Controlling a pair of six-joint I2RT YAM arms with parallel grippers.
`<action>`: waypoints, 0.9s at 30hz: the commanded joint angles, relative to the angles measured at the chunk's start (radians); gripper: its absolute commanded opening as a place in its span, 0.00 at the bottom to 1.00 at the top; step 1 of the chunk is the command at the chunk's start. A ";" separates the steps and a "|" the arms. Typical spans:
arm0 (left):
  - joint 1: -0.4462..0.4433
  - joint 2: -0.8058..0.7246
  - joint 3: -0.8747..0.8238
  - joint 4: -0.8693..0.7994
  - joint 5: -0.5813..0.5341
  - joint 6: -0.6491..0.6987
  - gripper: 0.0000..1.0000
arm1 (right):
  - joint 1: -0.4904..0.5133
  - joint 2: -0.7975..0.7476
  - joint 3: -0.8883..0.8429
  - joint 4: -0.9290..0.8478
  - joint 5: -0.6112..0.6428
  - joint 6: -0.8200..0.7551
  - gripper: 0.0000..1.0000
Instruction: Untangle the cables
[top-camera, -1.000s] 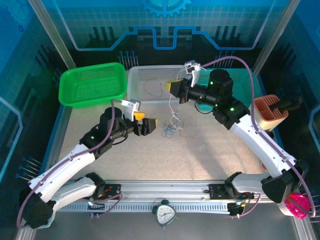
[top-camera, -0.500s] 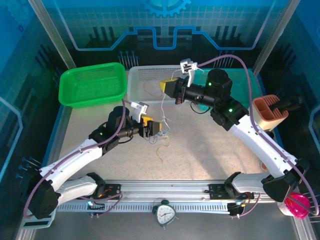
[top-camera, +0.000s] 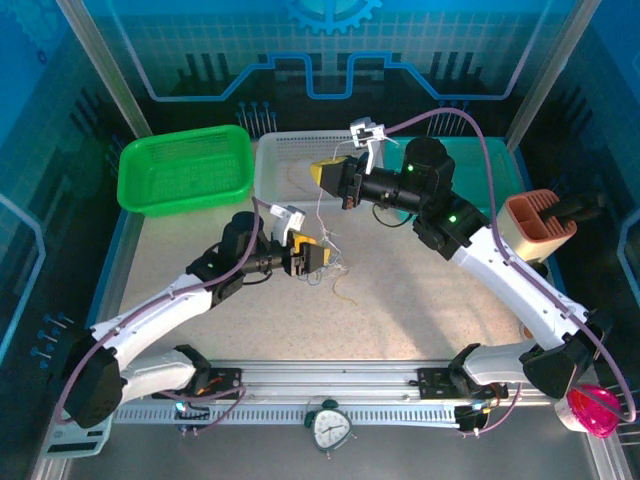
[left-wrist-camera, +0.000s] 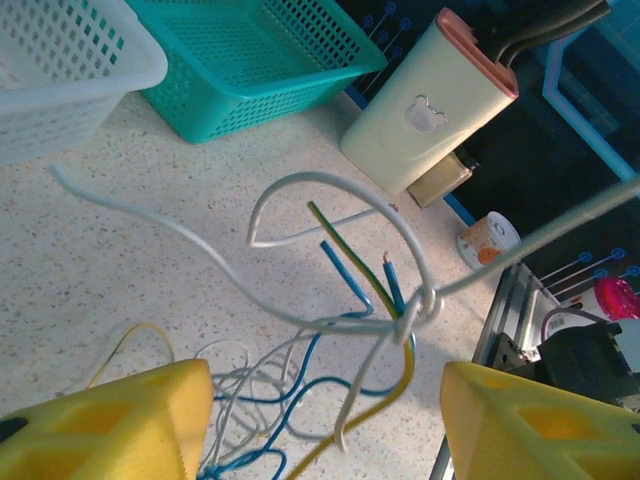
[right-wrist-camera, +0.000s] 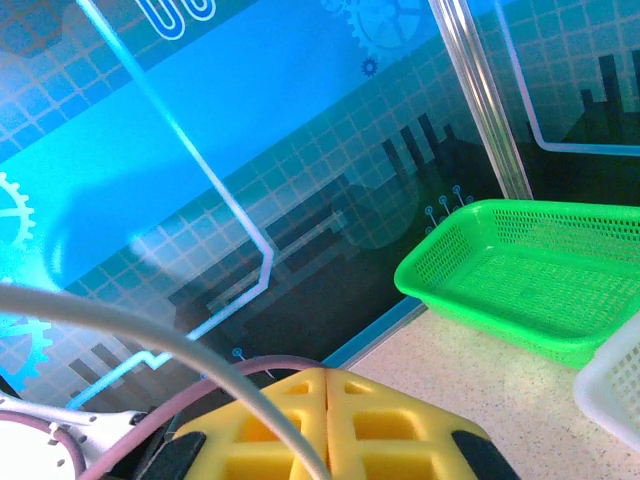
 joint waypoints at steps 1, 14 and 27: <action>-0.003 0.024 0.013 0.045 0.050 -0.007 0.56 | 0.018 0.000 0.040 0.030 0.011 0.002 0.00; 0.000 -0.038 -0.012 -0.043 -0.019 0.047 0.00 | -0.135 -0.132 -0.080 -0.016 0.138 -0.045 0.00; 0.050 -0.077 -0.060 -0.110 -0.026 0.077 0.00 | -0.475 -0.348 -0.208 -0.026 0.237 0.024 0.00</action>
